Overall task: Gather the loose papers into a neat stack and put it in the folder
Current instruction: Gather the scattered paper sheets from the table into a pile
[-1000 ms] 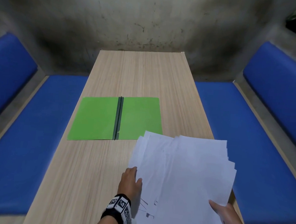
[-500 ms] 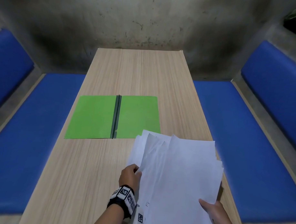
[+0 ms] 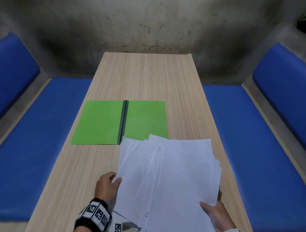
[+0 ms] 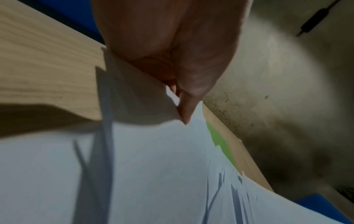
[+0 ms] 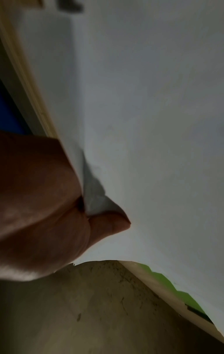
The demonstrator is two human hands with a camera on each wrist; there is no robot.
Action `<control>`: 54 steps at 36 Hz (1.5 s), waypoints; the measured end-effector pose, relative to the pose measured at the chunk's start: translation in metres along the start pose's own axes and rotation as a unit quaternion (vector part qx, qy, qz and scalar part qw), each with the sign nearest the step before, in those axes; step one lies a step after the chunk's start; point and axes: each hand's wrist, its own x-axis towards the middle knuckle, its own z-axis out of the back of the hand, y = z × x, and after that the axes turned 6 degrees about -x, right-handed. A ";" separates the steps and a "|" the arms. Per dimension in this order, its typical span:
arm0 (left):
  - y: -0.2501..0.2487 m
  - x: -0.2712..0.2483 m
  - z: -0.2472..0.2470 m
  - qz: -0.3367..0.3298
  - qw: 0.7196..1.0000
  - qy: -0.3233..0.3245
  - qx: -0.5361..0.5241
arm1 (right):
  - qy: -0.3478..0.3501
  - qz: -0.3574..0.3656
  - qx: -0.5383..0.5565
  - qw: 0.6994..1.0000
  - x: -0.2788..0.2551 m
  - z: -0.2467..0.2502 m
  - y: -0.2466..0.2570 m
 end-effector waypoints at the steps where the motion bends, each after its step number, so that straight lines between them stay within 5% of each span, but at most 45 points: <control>1: 0.001 0.001 0.005 0.016 1.000 0.003 -0.012 | 0.004 0.002 0.001 1.000 0.000 -0.002 0.001; 5: -0.003 -0.003 0.010 0.101 0.984 0.089 -0.118 | 0.023 0.005 -0.001 1.000 -0.002 -0.012 0.002; 9: 0.002 -0.003 0.008 0.094 0.972 0.155 -0.151 | 0.030 0.009 -0.035 0.999 0.000 -0.017 0.001; 23: -0.016 0.002 0.076 -0.045 0.995 -0.058 -0.067 | 0.033 0.009 -0.034 0.999 0.000 -0.027 0.002; 35: -0.069 -0.015 0.128 -0.102 0.974 -0.080 -0.185 | 0.032 0.029 -0.031 0.999 -0.004 -0.030 0.006; 48: -0.044 -0.046 0.013 -0.023 0.984 0.039 -0.171 | 0.004 0.012 -0.078 0.997 -0.003 -0.035 0.004; 54: 0.000 -0.049 -0.046 -0.012 0.998 0.059 -0.031 | -0.013 0.012 -0.072 0.997 -0.004 -0.038 0.003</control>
